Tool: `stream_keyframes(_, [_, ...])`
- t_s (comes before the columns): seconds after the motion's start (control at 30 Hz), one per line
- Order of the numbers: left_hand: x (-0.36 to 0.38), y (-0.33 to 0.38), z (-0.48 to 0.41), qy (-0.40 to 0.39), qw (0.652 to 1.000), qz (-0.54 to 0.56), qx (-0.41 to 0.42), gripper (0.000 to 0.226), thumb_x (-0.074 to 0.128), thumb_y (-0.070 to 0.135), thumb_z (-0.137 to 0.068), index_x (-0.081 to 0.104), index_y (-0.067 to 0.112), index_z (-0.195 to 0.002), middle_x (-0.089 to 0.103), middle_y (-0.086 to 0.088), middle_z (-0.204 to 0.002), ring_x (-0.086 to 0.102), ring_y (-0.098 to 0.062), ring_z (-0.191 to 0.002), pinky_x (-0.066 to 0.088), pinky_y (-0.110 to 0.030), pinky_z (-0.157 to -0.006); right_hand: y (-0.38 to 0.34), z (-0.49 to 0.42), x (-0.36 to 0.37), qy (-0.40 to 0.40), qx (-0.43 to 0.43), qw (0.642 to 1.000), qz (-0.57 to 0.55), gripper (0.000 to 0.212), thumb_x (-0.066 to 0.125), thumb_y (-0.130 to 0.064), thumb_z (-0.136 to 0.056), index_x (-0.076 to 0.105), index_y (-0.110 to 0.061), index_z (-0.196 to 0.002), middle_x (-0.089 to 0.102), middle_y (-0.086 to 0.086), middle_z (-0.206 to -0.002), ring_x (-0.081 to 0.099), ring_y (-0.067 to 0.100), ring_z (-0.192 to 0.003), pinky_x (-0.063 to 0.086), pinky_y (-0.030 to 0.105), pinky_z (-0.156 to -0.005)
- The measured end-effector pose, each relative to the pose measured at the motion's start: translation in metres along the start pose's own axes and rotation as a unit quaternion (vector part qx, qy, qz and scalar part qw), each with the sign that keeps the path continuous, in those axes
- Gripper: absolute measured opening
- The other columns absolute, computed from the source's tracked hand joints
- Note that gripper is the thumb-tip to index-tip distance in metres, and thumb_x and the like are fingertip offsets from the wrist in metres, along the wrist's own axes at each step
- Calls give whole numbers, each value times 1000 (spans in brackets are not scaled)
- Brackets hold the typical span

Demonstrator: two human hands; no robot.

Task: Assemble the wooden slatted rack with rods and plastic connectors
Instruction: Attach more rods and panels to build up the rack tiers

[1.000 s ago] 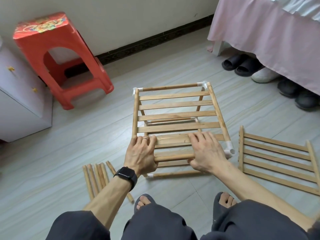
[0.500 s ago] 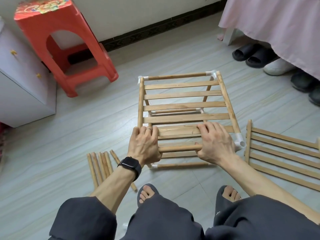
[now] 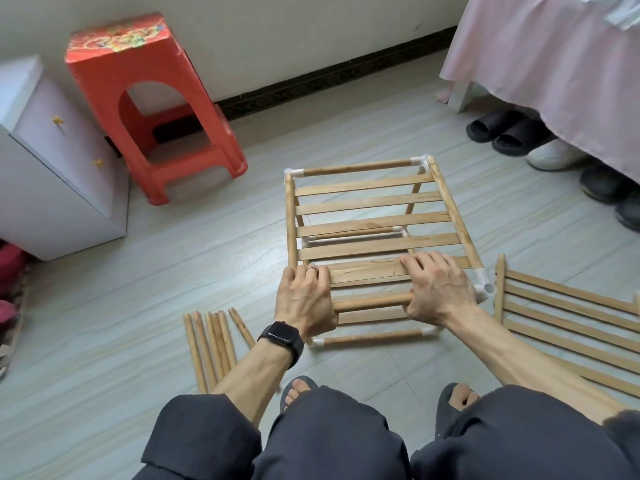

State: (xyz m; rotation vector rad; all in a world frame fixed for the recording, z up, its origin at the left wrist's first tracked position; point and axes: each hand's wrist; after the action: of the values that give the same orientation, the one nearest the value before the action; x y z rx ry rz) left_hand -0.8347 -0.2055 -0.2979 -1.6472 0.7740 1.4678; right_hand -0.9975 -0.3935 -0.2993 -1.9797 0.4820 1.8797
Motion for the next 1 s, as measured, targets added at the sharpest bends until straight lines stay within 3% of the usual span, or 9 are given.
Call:
stream_keyframes(0.17, [-13,16,4,-51,998,42,-13,50,55,54,-79,49,16,-111,59,-3,-99,48,-25,-91,35,-40,-86,30,-14,-1,-2,-52,998,34,68,70,-25,-51,63,-15,-118,66,3,-106,61,28,-97,45,38,-93])
stream_keyframes(0.27, [-22,20,8,-71,987,126,71,72,48,71,-84,43,18,-133,58,-1,-120,48,-22,-105,39,-40,-94,61,-23,-3,-37,-43,995,88,82,74,-23,-52,50,-30,-130,61,0,-124,60,27,-112,34,43,-101])
stream_keyframes(0.4, [-46,4,-9,-4,962,246,116,53,46,60,-96,50,31,-139,50,7,-142,46,-12,-122,45,-33,-97,96,-37,-22,-90,71,982,154,88,59,-14,-84,18,-54,-151,26,2,-162,20,23,-150,15,46,-114])
stream_keyframes(0.47, [-52,-15,-31,45,963,259,59,48,50,52,-96,50,31,-139,50,7,-142,47,-12,-124,46,-34,-98,101,-45,-37,-120,116,969,181,89,46,-7,-93,3,-57,-154,12,5,-167,6,26,-154,18,51,-112])
stream_keyframes(0.53, [-49,-40,-59,61,953,291,-65,50,55,47,-94,48,29,-141,48,3,-141,44,-17,-127,44,-39,-103,92,-50,-54,-156,144,961,174,85,49,-10,-94,10,-56,-154,7,6,-168,3,28,-154,16,57,-113])
stream_keyframes(0.67, [-25,-84,-97,-22,872,394,-289,66,55,50,-94,38,16,-149,46,-16,-144,39,-33,-136,35,-43,-111,33,-49,-74,-93,135,986,29,57,47,-34,-96,36,-44,-150,36,-2,-159,21,25,-150,16,56,-120])
stream_keyframes(0.8, [-7,-83,-101,-141,841,441,-279,62,52,67,-79,64,15,-109,74,1,-94,66,-25,-98,52,-39,-88,-49,-32,-55,-74,-2,987,-145,74,41,-73,-91,31,-35,-153,37,-6,-155,30,19,-145,27,43,-119])
stream_keyframes(0.9, [1,-72,-93,-125,849,443,-261,52,56,70,-84,67,19,-90,73,4,-72,67,-16,-80,50,-34,-72,-58,-33,-21,-108,-68,984,-121,73,49,-71,-89,33,-37,-151,34,-3,-155,25,25,-146,30,47,-117])
stream_keyframes(1.0, [1,-66,-78,-136,844,463,-232,56,58,63,-92,69,9,-82,74,-1,-67,69,-14,-73,49,-29,-68,-40,-28,-3,-51,-129,987,-77,52,45,-60,-91,47,-40,-139,55,-2,-136,43,29,-134,49,49,-100])
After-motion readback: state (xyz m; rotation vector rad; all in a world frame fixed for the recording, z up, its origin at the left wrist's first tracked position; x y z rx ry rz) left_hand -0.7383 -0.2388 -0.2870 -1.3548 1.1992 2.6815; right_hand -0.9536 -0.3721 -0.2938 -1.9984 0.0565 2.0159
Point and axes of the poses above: each hand's wrist, its own z-axis away from the middle knuckle, its own x-axis out of the palm, y = z × x
